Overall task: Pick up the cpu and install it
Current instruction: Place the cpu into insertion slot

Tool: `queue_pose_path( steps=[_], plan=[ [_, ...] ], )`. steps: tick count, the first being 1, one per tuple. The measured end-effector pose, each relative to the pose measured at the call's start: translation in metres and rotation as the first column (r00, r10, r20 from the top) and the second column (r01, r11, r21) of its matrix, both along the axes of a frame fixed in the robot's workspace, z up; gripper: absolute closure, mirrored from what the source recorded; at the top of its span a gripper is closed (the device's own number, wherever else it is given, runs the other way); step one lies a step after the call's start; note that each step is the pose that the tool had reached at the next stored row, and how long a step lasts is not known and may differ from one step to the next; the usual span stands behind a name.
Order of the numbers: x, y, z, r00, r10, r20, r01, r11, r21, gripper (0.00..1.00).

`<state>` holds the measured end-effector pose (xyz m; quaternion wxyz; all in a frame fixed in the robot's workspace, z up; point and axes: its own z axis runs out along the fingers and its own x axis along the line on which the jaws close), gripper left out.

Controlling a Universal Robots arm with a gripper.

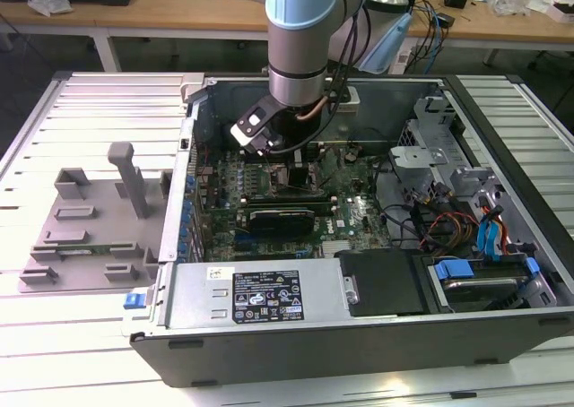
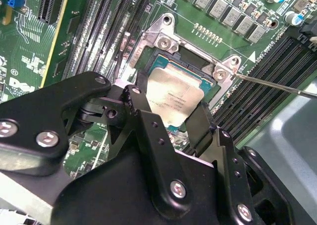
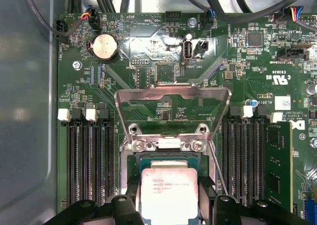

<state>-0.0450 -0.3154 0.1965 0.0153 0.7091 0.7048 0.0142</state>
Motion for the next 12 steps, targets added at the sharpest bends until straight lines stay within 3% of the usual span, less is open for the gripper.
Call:
queue_pose_path(
  steps=[2, 3, 12],
  plan=[
    [0.0001, 0.0002, -0.0003, 1.0, 0.0, 0.0005, 0.0, 1.0, 0.0009, 0.45],
    [0.0001, 0.0001, -0.0003, 1.0, 0.0, 0.0004, 0.0, 1.0, 0.0007, 0.38],
    [0.0, 0.0001, 0.0007, 1.0, 0.0, 0.0001, 0.0, 1.0, 0.007, 0.38]
  ],
)
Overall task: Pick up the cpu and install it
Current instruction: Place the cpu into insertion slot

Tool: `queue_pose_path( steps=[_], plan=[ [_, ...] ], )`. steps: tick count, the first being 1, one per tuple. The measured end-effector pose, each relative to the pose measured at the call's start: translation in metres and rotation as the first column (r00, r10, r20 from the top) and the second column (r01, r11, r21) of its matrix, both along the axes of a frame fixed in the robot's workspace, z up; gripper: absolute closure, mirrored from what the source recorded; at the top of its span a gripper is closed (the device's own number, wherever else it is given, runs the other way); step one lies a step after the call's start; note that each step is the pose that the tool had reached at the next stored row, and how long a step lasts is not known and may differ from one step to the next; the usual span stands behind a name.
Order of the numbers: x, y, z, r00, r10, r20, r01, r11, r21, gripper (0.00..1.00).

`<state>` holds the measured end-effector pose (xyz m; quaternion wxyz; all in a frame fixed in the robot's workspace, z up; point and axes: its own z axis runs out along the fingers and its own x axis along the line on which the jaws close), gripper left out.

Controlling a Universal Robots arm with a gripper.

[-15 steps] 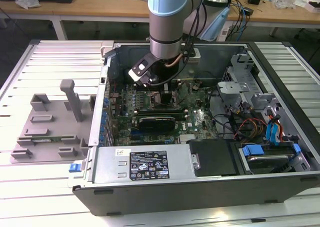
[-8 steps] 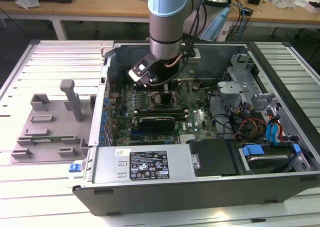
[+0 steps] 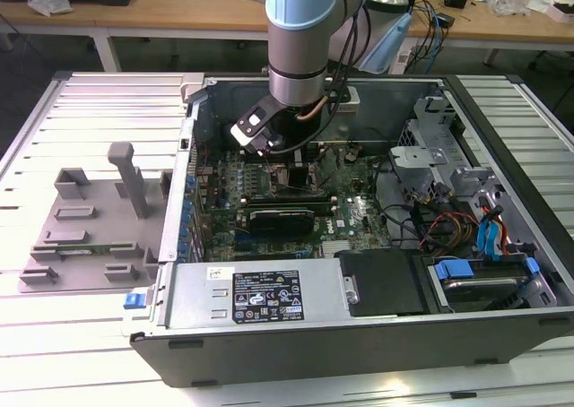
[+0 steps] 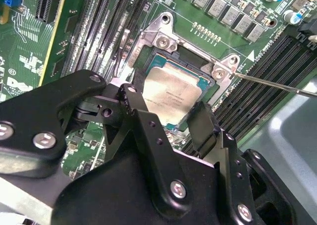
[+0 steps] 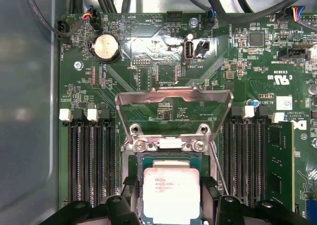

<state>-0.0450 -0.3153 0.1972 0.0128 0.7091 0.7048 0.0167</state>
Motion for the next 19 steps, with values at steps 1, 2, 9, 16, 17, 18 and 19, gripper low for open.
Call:
queue_pose_path(
  steps=[1, 2, 9, 16, 17, 18, 19],
  plan=[
    [0.0001, 0.0, 0.0, 1.0, 0.0, 0.0, 0.0, 1.0, 0.0001, 0.38],
    [0.0003, 0.0, 0.0, 1.0, 0.0, -0.0001, 0.0, 1.0, 0.0, 0.38],
    [0.001, 0.0, 0.0027, 1.0, 0.0, -0.0001, 0.0, 1.0, -0.0001, 0.38],
    [0.001, 0.0, 0.0175, 1.0, 0.0, 0.0, 0.0, 1.0, 0.0, 0.4],
    [0.001, 0.0, 0.0175, 1.0, 0.0, 0.0, 0.0, 1.0, 0.0001, 0.47],
    [0.001, 0.0, 0.0176, 1.0, 0.0, 0.0, 0.0, 1.0, 0.0001, 0.59],
    [0.001, 0.0, 0.0176, 1.0, 0.0, 0.0, 0.0, 1.0, 0.0, 0.65]
  ],
)
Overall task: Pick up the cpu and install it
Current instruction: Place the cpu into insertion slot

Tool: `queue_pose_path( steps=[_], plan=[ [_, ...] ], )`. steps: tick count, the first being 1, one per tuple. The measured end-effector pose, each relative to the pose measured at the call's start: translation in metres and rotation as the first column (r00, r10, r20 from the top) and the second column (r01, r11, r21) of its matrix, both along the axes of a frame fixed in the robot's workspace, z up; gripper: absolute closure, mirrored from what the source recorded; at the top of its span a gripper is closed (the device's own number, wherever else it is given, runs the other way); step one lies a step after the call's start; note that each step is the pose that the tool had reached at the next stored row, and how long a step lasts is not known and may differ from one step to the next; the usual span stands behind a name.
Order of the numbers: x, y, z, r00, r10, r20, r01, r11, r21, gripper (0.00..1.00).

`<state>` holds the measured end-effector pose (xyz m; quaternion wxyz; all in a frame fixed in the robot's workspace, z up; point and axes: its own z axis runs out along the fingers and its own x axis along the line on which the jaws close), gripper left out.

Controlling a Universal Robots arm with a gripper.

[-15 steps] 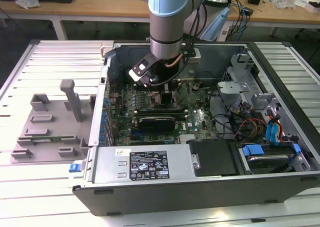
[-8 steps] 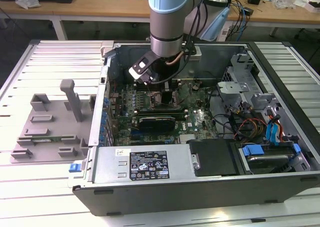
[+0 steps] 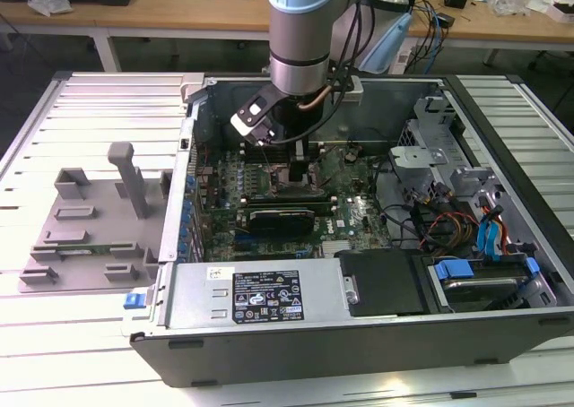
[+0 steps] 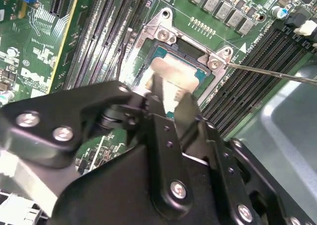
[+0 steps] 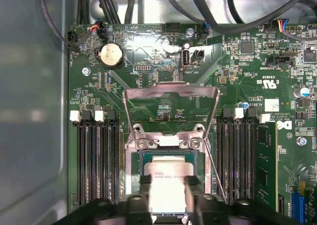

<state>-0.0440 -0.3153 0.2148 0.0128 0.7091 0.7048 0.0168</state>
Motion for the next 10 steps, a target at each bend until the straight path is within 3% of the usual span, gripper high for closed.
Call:
queue_pose_path(
  steps=[3, 4, 5, 10],
  plan=[
    [0.0, 0.0, 0.0002, 1.0, 0.0, 0.0, 0.0, 1.0, 0.0, 0.83],
    [0.0, 0.0, 0.0003, 1.0, 0.0, 0.0, 0.0, 1.0, 0.0, 0.83],
    [0.0, 0.0, 0.0004, 1.0, 0.0, 0.0, 0.0, 1.0, 0.0, 0.89],
    [-0.0005, 0.0, -0.0022, 1.0, 0.0, -0.0001, 0.0, 1.0, 0.0005, 0.89]
  ],
)
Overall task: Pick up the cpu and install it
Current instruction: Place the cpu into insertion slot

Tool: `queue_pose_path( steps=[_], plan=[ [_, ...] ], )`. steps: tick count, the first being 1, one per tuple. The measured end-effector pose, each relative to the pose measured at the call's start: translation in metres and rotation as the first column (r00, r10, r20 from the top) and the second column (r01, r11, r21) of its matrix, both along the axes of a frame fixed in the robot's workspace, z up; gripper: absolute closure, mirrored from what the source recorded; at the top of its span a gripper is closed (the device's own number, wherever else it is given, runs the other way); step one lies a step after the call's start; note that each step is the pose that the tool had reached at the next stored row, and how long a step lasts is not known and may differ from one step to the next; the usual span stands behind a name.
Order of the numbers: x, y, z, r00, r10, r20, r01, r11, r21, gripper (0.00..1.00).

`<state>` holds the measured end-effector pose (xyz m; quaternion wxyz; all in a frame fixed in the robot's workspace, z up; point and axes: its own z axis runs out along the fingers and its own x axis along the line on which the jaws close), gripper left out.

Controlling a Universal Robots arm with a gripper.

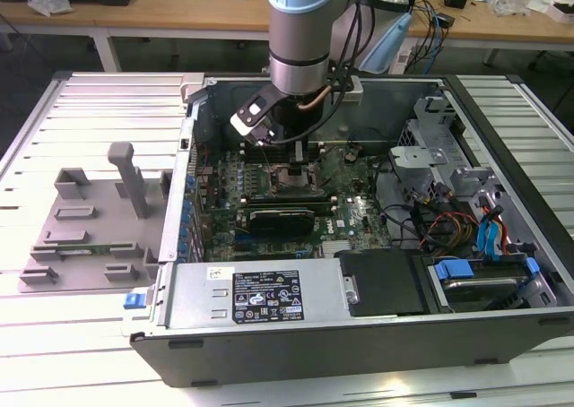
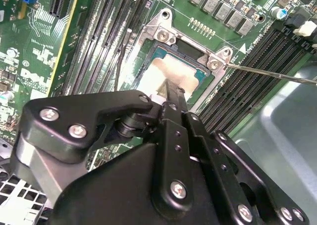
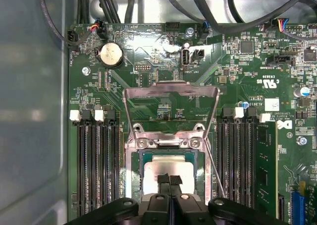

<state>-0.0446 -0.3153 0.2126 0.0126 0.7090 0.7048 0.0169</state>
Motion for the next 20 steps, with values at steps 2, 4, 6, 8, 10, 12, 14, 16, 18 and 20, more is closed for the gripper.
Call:
queue_pose_path(
  steps=[2, 4, 6, 8, 10, 12, 14, 16, 18, 20],
  plan=[
    [-0.0001, 0.0, -0.0037, 1.0, 0.0, 0.0, 0.0, 1.0, 0.0002, 0.89],
    [-0.0001, 0.0, -0.0059, 1.0, 0.0, 0.0, 0.0, 1.0, 0.0002, 0.89],
    [-0.0001, 0.0001, -0.0071, 1.0, 0.0, 0.0001, 0.0, 1.0, 0.0003, 0.89],
    [-0.0002, -0.0001, -0.0082, 1.0, 0.0, -0.0004, 0.0, 1.0, 0.0001, 0.89],
    [-0.0001, 0.0, -0.0085, 1.0, 0.0, -0.0001, 0.0, 1.0, 0.0006, 0.89],
    [-0.0001, 0.0, -0.0089, 1.0, 0.0, -0.0002, 0.0, 1.0, 0.0006, 0.89],
    [-0.0001, 0.0, -0.0089, 1.0, 0.0, -0.0001, 0.0, 1.0, 0.0011, 0.89],
    [-0.0001, 0.0, -0.0089, 1.0, 0.0, -0.0001, 0.0, 1.0, 0.0097, 0.89],
    [-0.0001, 0.0001, -0.009, 1.0, 0.0, 0.0, 0.0, 0.9999, 0.01, 0.89],
    [0.0, 0.0003, -0.0076, 1.0, 0.0, 0.0009, 0.0, 0.9999, 0.0116, 0.89]
  ],
)
